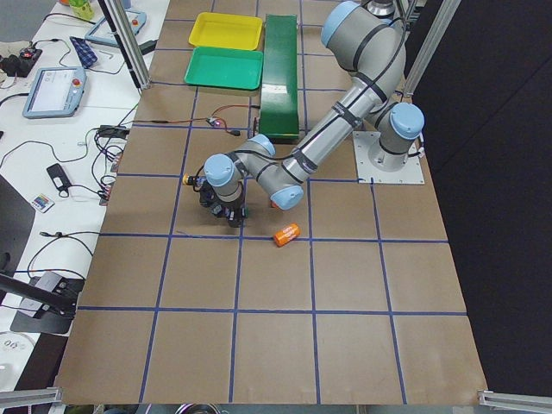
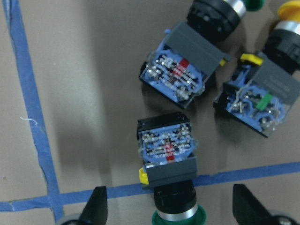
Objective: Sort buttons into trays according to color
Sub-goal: 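Carry the green button with the left gripper onto the conveyor and release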
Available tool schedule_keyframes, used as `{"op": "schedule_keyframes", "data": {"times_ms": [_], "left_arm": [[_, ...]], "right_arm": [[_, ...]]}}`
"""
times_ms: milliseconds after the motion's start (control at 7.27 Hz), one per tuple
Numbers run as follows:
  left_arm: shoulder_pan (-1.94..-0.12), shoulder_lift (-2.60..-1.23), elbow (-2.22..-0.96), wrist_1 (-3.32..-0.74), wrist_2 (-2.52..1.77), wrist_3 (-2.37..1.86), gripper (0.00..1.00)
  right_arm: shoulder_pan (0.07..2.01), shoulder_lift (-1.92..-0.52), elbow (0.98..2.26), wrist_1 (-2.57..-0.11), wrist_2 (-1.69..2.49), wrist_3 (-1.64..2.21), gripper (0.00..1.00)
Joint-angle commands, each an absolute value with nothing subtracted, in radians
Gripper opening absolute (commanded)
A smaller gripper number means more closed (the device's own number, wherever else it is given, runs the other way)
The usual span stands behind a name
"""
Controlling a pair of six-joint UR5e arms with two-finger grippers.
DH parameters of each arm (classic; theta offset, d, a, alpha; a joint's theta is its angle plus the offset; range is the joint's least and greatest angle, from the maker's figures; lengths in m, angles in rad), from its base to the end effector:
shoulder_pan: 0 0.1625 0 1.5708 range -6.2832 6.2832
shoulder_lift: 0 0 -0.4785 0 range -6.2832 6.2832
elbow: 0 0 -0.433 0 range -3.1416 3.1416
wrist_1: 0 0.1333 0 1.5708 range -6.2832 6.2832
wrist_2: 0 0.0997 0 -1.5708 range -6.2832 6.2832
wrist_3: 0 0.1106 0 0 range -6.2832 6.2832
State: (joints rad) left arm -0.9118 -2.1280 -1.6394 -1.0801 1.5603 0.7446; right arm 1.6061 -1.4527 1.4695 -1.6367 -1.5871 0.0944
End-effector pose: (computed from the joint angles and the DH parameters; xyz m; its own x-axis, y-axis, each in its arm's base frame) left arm 0.3149 -0.6262 0.1920 -0.9919 0.0798 0.0989 0.0890 0.9918 0.0920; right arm 0.1524 -0.5893 0.5248 -0.9981 0.0598 0.0116 0.0591 0.9970 -0.0504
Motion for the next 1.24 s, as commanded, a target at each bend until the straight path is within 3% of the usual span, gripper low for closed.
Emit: {"op": "schedule_keyframes", "data": {"times_ms": [0,138,550,826,1101], "left_arm": [[-0.911,-2.138,-1.64,-1.078,1.559,0.745,0.35],[-0.911,-2.131,-1.635,-1.078,1.559,0.746,0.0],[-0.986,-1.987,-1.632,-1.197,1.563,0.603,0.0],[-1.183,-1.822,-1.673,-1.349,1.552,0.403,0.0],[-1.421,-1.741,-1.783,-1.326,1.555,0.141,0.0]], "right_arm": [[1.606,-1.453,1.47,-1.638,-1.588,0.094,1.0],[1.606,-1.454,1.47,-1.637,-1.588,0.095,1.0],[1.606,-1.453,1.47,-1.638,-1.589,0.095,1.0],[1.606,-1.453,1.47,-1.638,-1.588,0.095,1.0],[1.606,-1.453,1.47,-1.64,-1.588,0.094,1.0]]}}
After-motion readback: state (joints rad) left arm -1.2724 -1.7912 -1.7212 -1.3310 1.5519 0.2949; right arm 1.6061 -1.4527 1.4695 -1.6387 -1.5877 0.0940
